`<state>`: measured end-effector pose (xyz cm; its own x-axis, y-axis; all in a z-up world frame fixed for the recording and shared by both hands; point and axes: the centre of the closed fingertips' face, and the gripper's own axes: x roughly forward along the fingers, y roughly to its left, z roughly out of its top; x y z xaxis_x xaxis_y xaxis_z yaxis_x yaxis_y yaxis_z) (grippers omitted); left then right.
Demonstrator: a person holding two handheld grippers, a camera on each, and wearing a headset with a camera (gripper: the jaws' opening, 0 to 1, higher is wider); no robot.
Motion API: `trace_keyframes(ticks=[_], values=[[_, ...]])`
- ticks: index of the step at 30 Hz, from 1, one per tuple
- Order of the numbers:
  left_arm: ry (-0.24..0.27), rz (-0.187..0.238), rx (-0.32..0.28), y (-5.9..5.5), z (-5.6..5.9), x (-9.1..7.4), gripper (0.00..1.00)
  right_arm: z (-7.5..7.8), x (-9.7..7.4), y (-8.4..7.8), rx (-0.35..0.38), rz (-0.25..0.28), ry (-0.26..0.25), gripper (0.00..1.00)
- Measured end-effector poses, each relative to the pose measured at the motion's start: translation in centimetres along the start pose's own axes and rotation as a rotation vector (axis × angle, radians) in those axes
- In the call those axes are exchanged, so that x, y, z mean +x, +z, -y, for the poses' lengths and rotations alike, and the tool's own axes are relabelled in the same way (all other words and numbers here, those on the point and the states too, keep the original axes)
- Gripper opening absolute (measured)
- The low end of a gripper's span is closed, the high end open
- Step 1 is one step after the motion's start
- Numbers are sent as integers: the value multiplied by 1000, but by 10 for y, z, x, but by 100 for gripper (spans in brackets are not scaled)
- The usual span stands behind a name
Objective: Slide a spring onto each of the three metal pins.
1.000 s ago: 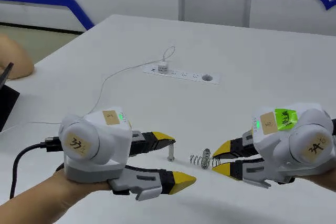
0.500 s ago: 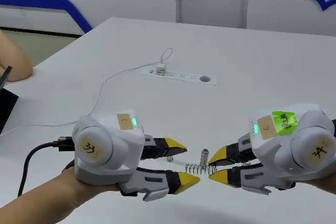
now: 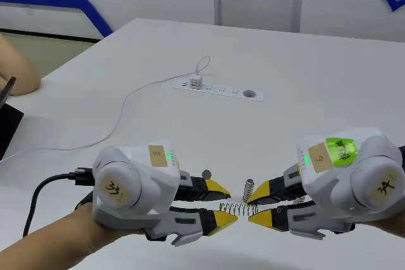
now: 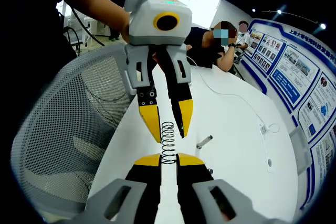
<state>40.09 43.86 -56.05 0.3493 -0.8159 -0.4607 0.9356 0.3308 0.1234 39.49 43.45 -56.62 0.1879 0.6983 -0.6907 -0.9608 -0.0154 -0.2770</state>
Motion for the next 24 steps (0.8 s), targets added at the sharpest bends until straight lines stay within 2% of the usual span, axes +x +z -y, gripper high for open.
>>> trace_keyframes(ticks=[3, 8, 16, 18, 20, 24], values=[[-7, -7, 38, -1, 3, 1, 14, 1, 1, 0, 1, 2, 3, 11], [-6, -10, 88, -1, 3, 0, 12, 1, 0, 1, 2, 7, 2, 11], [-23, -16, 115, -1, 5, 1, 10, 3, -1, 0, -11, 12, -15, 12], [-34, -20, 125, -2, 8, 2, 10, -1, -1, -1, 24, 24, 17, 13], [-37, -20, 131, -2, 9, 2, 10, 1, -2, -1, 22, 34, 5, 14], [-50, -19, 145, -1, 11, 2, 10, 1, -1, -7, 27, 19, 5, 15]])
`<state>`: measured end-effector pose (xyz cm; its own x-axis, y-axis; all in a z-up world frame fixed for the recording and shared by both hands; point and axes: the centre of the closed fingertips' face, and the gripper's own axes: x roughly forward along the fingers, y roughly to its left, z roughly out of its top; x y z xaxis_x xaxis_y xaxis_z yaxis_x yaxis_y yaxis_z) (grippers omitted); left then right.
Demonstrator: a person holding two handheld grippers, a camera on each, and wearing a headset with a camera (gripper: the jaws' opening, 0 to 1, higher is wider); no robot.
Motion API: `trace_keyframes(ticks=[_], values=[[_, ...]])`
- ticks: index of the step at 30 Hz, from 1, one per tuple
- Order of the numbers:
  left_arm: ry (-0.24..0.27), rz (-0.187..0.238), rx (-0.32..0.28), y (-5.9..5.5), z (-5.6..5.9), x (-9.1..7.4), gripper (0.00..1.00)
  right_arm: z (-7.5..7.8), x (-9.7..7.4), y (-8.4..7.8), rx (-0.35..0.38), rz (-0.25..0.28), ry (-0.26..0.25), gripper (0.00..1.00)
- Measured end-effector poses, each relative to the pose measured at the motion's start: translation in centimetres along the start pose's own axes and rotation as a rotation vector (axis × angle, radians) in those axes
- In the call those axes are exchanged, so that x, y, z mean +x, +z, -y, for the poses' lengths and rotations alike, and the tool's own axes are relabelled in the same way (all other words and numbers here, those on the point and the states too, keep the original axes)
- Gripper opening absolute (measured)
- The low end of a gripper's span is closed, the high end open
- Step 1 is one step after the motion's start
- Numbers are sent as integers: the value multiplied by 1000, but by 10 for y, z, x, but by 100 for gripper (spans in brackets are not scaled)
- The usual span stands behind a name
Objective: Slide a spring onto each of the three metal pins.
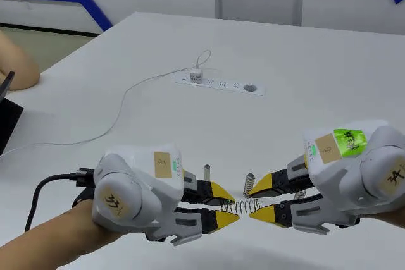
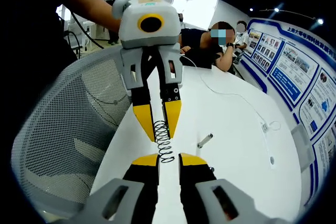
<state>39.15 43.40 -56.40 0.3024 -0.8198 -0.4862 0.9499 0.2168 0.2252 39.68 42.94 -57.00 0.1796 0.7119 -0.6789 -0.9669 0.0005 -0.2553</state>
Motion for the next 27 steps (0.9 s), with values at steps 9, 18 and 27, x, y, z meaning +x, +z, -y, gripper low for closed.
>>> trace_keyframes(ticks=[9, 18, 27], values=[[-11, 12, 33, 4, 1, -1, 10, -4, -1, 2, 47, 26, 37, 11], [-7, 2, 39, 1, 1, -1, 10, -5, -7, 13, 84, 77, 50, 11], [0, 2, 34, 0, -1, 0, 10, -4, -11, 27, 136, 153, 61, 11]])
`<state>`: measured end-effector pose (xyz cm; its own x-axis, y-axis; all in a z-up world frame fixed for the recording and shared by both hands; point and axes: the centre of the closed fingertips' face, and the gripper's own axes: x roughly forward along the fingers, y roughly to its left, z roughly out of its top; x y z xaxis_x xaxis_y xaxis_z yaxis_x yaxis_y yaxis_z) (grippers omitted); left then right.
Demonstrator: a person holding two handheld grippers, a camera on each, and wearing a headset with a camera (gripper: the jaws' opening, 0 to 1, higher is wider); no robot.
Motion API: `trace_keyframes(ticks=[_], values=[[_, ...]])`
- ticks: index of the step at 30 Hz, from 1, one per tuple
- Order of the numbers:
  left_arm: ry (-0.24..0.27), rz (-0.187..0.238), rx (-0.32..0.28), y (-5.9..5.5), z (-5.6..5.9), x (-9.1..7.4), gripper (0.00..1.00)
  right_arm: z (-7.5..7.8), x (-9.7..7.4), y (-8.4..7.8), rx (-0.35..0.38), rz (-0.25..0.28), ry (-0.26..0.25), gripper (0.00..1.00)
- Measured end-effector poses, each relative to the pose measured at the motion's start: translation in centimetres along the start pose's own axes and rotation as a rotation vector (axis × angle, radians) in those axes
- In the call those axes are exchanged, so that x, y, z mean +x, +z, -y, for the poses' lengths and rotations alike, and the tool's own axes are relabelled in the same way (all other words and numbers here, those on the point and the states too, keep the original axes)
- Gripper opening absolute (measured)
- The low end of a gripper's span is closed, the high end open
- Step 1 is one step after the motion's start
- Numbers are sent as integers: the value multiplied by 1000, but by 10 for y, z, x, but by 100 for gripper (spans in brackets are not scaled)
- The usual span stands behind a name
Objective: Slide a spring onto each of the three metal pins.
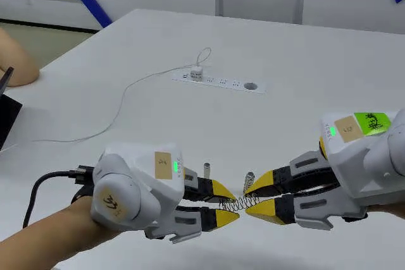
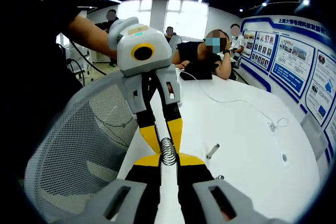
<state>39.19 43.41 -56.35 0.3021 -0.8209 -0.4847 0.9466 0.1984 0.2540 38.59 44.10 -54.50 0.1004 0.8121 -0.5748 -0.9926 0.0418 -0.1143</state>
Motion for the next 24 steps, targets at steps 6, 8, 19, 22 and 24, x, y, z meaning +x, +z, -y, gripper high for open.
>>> trace_keyframes(ticks=[6, 8, 19, 22, 24], values=[[4, 3, -13, -1, 0, 0, 10, -1, 2, 8, 29, 40, 2, 11], [3, 4, -15, -1, 0, 0, 10, -1, 3, 10, 35, 50, 5, 11], [7, 26, -33, 1, 0, 2, 10, -1, 5, 24, 103, 117, 13, 11], [4, 29, -51, -1, 1, 1, 10, -2, 6, 23, 111, 113, 16, 11], [1, 28, -64, -2, 2, 1, 11, -3, 8, 23, 112, 108, 19, 11]])
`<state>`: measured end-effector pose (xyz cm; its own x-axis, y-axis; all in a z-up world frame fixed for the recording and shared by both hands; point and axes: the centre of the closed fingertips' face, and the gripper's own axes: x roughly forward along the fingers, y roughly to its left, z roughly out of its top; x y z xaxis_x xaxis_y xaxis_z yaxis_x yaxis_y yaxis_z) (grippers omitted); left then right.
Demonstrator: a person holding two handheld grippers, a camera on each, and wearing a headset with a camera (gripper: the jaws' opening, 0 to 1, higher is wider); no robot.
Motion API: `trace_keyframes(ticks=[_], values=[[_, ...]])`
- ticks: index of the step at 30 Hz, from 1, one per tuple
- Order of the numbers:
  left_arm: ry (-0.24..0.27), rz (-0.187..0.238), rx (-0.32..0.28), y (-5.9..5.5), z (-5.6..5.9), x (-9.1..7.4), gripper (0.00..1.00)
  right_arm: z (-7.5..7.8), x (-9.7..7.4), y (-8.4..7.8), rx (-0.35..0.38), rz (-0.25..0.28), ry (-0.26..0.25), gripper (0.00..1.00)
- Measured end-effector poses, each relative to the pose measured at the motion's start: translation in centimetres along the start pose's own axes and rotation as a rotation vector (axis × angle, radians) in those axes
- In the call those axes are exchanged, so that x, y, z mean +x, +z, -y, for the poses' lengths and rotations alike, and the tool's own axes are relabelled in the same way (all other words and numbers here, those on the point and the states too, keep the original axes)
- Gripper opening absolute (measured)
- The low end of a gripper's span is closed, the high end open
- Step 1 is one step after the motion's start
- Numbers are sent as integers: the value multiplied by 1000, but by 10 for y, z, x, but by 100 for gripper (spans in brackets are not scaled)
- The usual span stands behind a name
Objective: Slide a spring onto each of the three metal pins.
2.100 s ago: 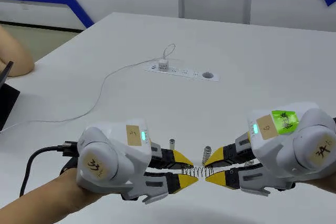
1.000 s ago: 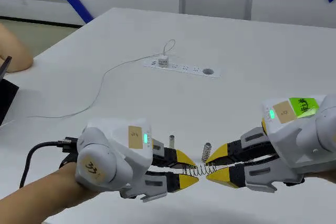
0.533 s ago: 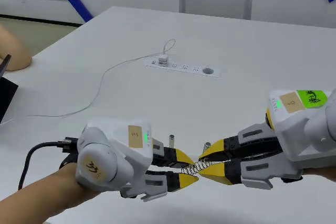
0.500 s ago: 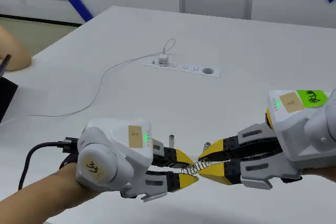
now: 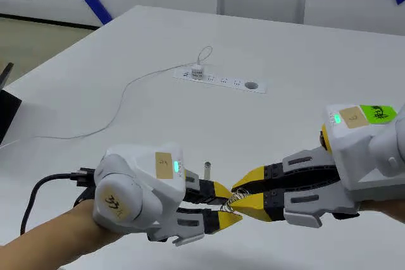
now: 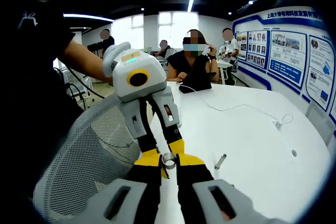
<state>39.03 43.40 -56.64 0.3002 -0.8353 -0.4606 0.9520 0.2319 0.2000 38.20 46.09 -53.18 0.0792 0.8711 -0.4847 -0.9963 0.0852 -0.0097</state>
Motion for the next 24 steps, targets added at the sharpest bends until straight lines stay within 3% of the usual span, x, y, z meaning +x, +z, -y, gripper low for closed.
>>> trace_keyframes(ticks=[7, 14, 21, 24], values=[[17, -1, -22, -4, -4, -4, 12, 3, 5, 3, 4, -9, -7, 11], [43, -23, -43, -17, -12, -12, 15, 8, 10, 5, 4, -23, -13, 11], [74, -7, -93, -21, -19, -22, 22, 14, 13, 4, 13, -30, -26, 11], [100, -21, -112, -27, -24, -25, 30, 16, 14, 5, 17, -31, -32, 11]])
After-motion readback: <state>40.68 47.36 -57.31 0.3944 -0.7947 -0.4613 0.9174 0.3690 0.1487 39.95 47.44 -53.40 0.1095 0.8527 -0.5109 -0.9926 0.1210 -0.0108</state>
